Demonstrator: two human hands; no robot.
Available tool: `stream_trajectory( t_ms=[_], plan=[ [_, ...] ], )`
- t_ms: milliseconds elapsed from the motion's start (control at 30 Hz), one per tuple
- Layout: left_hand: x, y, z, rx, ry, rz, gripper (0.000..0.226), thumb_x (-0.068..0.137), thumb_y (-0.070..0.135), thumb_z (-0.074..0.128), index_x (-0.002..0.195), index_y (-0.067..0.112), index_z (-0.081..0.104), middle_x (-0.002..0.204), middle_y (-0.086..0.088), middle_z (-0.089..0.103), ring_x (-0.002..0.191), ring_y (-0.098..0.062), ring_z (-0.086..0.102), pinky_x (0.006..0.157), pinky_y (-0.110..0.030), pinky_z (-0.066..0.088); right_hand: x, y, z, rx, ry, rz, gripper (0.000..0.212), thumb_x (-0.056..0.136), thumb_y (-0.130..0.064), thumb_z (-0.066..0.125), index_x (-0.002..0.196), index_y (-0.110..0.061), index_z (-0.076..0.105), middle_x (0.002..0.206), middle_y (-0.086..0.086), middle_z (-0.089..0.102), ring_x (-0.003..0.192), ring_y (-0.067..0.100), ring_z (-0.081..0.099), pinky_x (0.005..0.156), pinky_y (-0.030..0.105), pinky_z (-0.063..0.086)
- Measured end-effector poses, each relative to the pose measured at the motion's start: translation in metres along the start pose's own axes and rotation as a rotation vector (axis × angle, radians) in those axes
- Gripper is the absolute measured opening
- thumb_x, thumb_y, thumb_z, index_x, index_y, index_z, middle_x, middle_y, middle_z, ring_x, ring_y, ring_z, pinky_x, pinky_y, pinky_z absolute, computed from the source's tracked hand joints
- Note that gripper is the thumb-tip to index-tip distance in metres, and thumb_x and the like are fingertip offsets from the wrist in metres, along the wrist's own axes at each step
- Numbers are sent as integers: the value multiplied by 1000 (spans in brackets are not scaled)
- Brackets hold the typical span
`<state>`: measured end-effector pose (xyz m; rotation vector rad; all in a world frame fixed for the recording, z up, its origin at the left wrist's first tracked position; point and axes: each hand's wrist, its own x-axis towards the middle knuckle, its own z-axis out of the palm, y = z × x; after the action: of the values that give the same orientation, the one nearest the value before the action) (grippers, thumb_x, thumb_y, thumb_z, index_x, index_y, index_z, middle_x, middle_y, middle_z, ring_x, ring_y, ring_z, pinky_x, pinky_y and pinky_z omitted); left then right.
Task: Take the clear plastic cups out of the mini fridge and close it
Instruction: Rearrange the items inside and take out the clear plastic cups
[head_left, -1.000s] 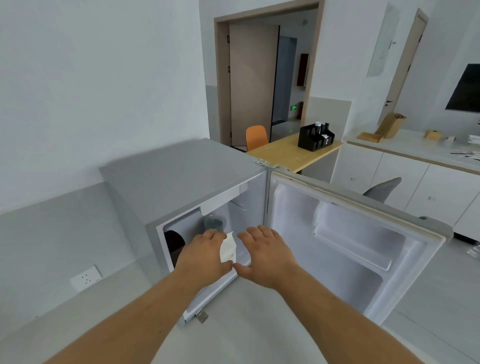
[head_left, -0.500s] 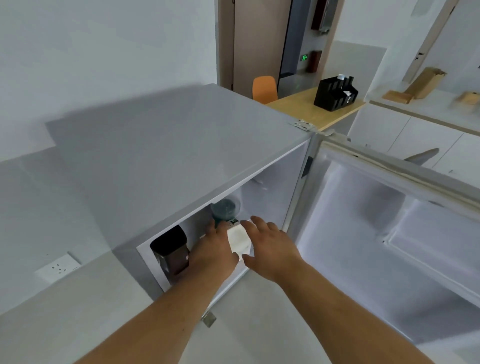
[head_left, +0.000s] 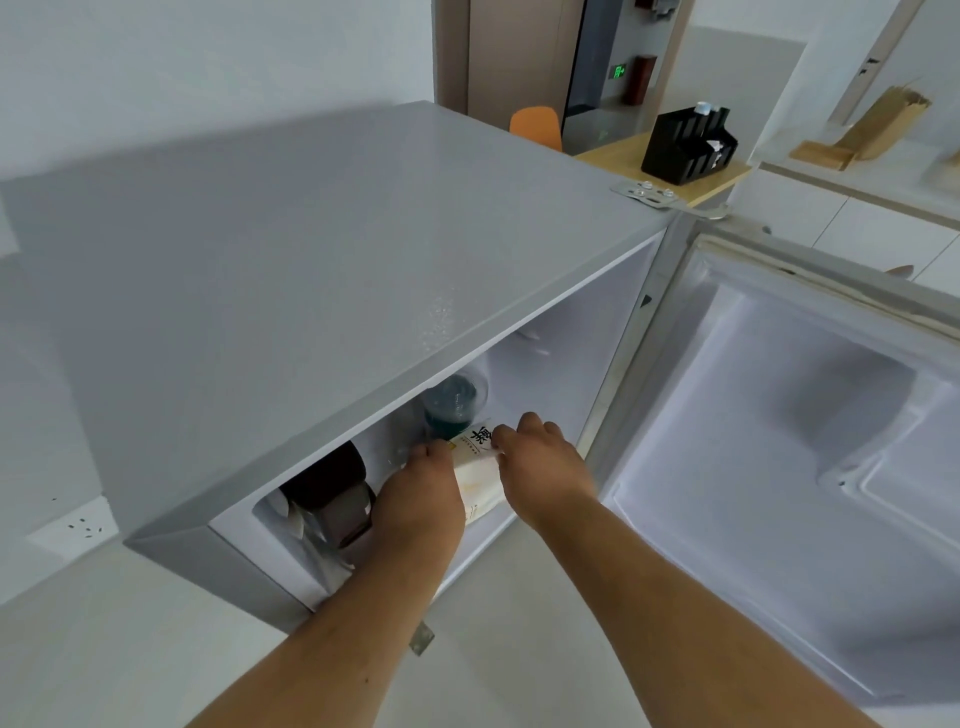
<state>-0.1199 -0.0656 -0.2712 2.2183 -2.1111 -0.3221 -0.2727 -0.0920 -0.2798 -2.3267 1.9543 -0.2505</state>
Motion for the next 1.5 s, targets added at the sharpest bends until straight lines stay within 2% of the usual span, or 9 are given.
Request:
stream_trajectory(
  t_ms=[300, 400, 500, 767, 900, 1100, 1167, 1267, 1500],
  plan=[
    [-14, 8, -5, -63, 123, 95, 38, 93, 21, 71, 124, 20, 49, 124, -5, 61, 103, -27, 69, 75, -35, 57, -39, 16, -28, 84, 18, -8, 27, 92, -25, 73, 116, -26, 63, 108, 0, 59, 83, 21, 61, 66, 34, 59],
    [-14, 21, -6, -98, 159, 159, 21, 97, 18, 62, 116, 21, 54, 115, -4, 63, 92, -26, 70, 70, -34, 58, -60, 30, -32, 159, 22, 59, 6, 101, -27, 57, 107, -27, 56, 105, -4, 59, 77, 21, 61, 58, 28, 52],
    [-9, 36, 0, -128, 174, 226, 19, 96, 18, 64, 114, 22, 58, 113, -3, 62, 87, -24, 69, 66, -32, 59, -77, 41, -30, 320, 37, 185, 7, 104, -28, 47, 99, -29, 51, 98, -7, 59, 75, 17, 59, 57, 26, 45],
    [21, 78, 18, -380, 265, 375, 43, 93, 24, 75, 132, 21, 57, 148, -5, 52, 112, -28, 67, 88, -34, 59, -79, 42, -17, 681, 133, 415, 15, 102, -23, 52, 87, -26, 49, 86, 1, 62, 72, 19, 63, 60, 36, 51],
    [9, 69, 36, -667, 197, 160, 66, 93, 33, 73, 147, 29, 35, 155, -4, 45, 122, -27, 62, 92, -40, 60, -53, 40, -13, 718, 180, 436, 12, 102, -24, 53, 90, -23, 49, 96, -2, 59, 76, 13, 58, 58, 30, 43],
    [20, 63, 63, -1134, -289, -206, 54, 99, 31, 66, 146, 26, 41, 149, -5, 52, 132, -27, 55, 109, -44, 48, -10, 39, -1, 689, 163, 436, 4, 102, -22, 53, 98, -21, 52, 102, 3, 58, 81, 16, 57, 58, 26, 38],
    [31, 65, 68, -1280, -421, -239, 45, 102, 23, 62, 142, 34, 43, 141, -4, 58, 125, -26, 62, 104, -45, 52, 5, 41, 1, 672, 171, 442, 1, 102, -21, 53, 101, -21, 53, 100, 4, 59, 78, 16, 57, 56, 24, 36],
    [47, 65, 75, -1658, -488, -419, 30, 105, 18, 54, 111, 47, 58, 100, 4, 76, 90, -14, 75, 73, -27, 62, 24, 42, 5, 640, 184, 428, 1, 101, -22, 52, 101, -22, 52, 96, 3, 59, 75, 14, 55, 55, 25, 35],
    [71, 61, 77, -1768, -391, -466, 39, 103, 13, 54, 133, 36, 49, 113, -5, 73, 109, -16, 72, 81, -27, 54, 64, 37, 11, 670, 159, 365, 7, 102, -21, 48, 101, -27, 51, 89, 0, 60, 69, 8, 54, 49, 20, 32]
  ],
)
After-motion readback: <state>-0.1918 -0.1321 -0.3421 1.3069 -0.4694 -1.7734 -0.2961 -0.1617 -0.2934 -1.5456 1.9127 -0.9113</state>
